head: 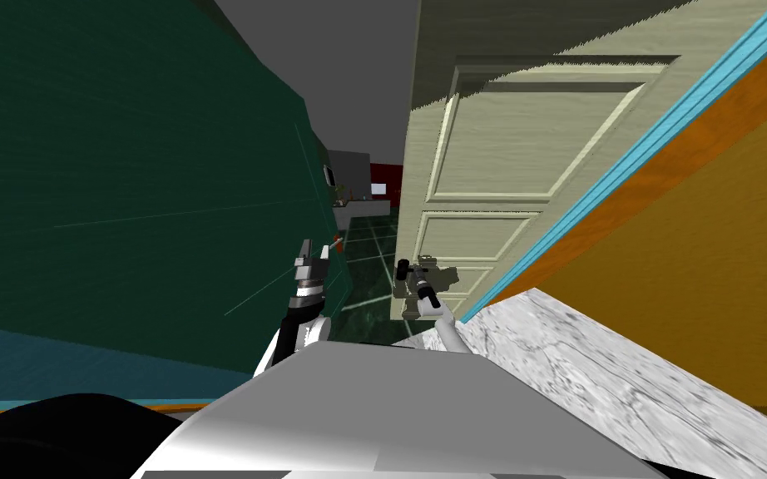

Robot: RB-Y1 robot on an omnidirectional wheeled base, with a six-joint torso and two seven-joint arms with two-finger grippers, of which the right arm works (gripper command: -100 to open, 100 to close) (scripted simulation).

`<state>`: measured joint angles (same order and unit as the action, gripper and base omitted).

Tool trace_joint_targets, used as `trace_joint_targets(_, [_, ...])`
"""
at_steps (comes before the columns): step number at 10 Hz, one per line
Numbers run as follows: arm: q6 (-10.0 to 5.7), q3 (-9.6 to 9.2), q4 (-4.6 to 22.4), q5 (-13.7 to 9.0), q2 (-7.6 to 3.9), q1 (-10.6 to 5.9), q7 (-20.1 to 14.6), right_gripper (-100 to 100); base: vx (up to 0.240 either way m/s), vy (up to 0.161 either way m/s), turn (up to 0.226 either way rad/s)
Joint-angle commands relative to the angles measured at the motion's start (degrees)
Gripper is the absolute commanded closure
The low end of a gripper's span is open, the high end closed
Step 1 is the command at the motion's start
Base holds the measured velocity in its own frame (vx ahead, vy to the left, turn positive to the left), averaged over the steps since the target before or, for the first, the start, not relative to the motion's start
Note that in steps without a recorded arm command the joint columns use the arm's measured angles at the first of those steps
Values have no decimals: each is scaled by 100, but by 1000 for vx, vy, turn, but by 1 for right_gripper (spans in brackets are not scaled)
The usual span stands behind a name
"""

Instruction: Push the door open

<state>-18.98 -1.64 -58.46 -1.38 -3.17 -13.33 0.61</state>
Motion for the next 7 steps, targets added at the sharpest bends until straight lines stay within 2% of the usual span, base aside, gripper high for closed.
trace_joint_targets(1, [39,158,-105,-18,-57,20,40,100,133,114,-82])
trace_joint_targets(5, [39,427,-67,-66,-54,0,93,100,125,124,-76])
trace_joint_targets(7, [39,593,-44,-95,-26,-13,126,100,160,169,-104])
